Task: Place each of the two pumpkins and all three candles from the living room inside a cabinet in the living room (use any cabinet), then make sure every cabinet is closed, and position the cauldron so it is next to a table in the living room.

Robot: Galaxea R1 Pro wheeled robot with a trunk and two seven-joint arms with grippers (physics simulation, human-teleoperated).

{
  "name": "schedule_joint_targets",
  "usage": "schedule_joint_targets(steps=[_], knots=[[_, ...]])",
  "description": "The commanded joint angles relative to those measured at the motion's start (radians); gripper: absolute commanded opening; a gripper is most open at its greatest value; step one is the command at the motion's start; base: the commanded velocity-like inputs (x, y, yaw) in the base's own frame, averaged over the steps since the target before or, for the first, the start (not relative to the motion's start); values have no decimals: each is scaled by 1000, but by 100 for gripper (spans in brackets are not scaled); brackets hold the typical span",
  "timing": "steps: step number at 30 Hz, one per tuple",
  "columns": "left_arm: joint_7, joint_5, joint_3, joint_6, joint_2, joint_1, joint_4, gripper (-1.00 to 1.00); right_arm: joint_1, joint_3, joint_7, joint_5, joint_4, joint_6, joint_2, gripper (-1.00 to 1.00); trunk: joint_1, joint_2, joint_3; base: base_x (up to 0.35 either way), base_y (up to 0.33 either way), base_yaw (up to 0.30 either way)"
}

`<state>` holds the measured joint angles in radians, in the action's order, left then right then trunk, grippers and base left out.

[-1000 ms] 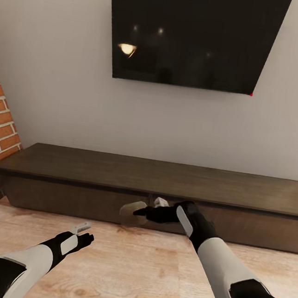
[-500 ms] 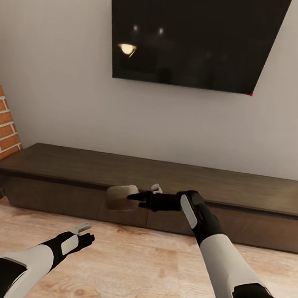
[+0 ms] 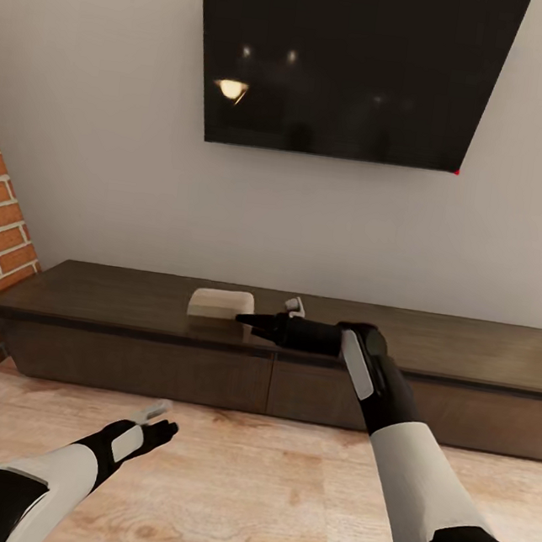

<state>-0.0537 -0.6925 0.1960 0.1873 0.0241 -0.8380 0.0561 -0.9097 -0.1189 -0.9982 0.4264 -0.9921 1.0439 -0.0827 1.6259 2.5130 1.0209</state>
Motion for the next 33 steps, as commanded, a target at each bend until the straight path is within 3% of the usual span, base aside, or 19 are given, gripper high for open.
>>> schedule_joint_targets(steps=[1, 7, 10, 12, 15, 19, 33], knots=[[16, -19, 8, 6, 1, 0, 4, 100, -1, 1, -5, -2, -5, 3, 0, -100, 0, 0, 1, 0, 0, 0], [253, -58, 9, 9, 4, 0, 0, 100, 0, 1, -51, -2, -56, 3, -1, -100, 0, 0, 1, 0, 0, 0], [297, -60, 10, 11, 5, 0, -1, 100, 0, 2, -78, -1, -62, 3, 9, -100, 0, 0, 1, 0, 0, 0], [317, -61, 10, 13, 5, 0, 1, 100, 0, 2, -146, -2, -65, 3, 35, -100, 0, 0, 1, 0, 0, 0], [326, -63, 3, 14, 5, 0, 3, 100, -1, 3, -236, -4, -66, 3, 62, -100, 0, 0, 1, 0, 0, 0], [324, -64, -1, 14, 5, 0, 1, 100, -1, 2, -258, -4, -66, 3, 74, -100, 0, 0, 1, 0, 0, 0], [327, -85, -2, 14, 6, 0, -4, 100, 0, 0, -268, -5, -66, 2, 75, -100, 0, 0, 1, 0, 0, 0]])
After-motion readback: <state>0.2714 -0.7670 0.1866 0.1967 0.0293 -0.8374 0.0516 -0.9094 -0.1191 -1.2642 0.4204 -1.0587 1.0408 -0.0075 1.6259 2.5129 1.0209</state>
